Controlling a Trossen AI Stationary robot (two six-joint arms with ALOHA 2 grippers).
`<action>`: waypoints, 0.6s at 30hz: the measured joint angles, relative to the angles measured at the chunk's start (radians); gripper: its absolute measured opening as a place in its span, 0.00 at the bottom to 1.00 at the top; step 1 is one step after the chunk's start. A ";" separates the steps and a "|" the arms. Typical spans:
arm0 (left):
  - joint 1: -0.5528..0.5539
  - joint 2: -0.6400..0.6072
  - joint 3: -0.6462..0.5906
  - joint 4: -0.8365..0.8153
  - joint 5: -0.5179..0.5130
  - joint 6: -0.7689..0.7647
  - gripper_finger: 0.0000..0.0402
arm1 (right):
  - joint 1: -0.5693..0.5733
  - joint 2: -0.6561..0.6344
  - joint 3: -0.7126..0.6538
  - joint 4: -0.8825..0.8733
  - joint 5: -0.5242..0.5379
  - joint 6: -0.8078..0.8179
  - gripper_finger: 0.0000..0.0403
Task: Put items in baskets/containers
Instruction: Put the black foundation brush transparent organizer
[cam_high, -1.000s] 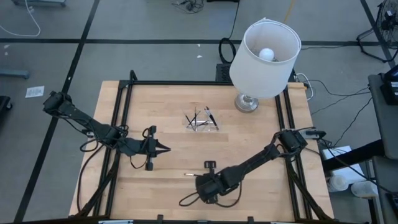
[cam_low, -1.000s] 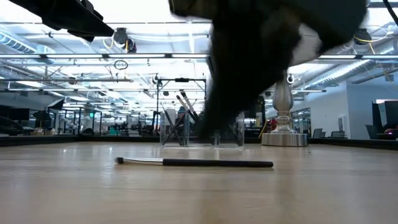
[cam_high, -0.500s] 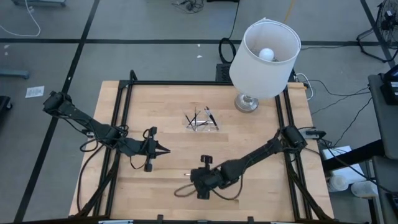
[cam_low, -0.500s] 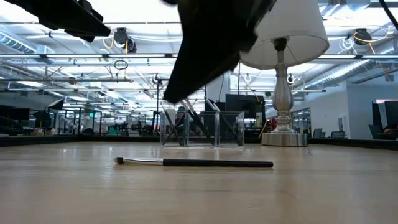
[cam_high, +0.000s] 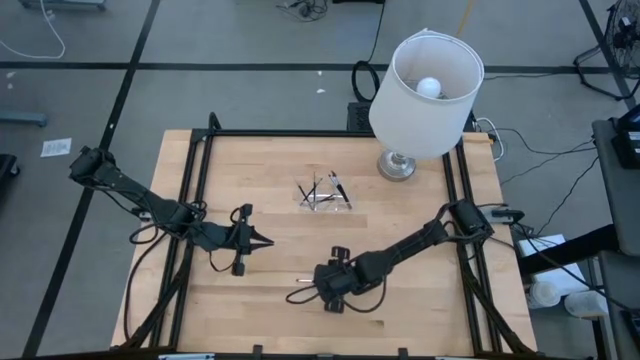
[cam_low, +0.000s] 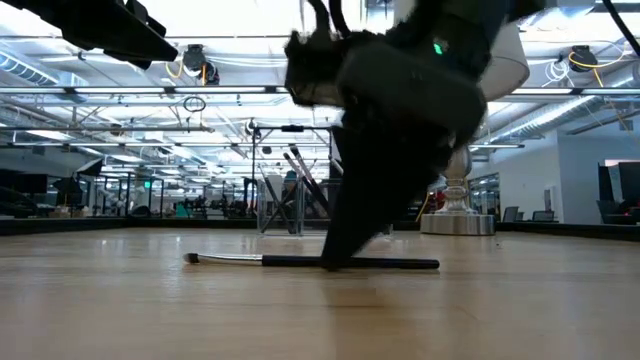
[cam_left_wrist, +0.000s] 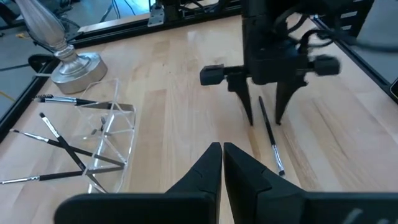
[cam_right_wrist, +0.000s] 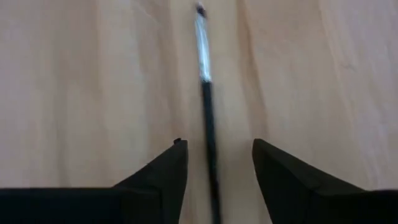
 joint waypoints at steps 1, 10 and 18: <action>0.000 0.000 0.000 0.000 -0.001 0.000 0.06 | 0.000 0.000 -0.018 0.008 0.008 0.015 0.42; 0.002 0.000 0.000 0.004 -0.027 0.004 0.06 | -0.008 -0.010 -0.147 0.159 0.009 0.062 0.35; 0.002 0.000 0.000 0.007 -0.040 -0.001 0.06 | -0.014 -0.007 -0.161 0.155 0.004 0.069 0.07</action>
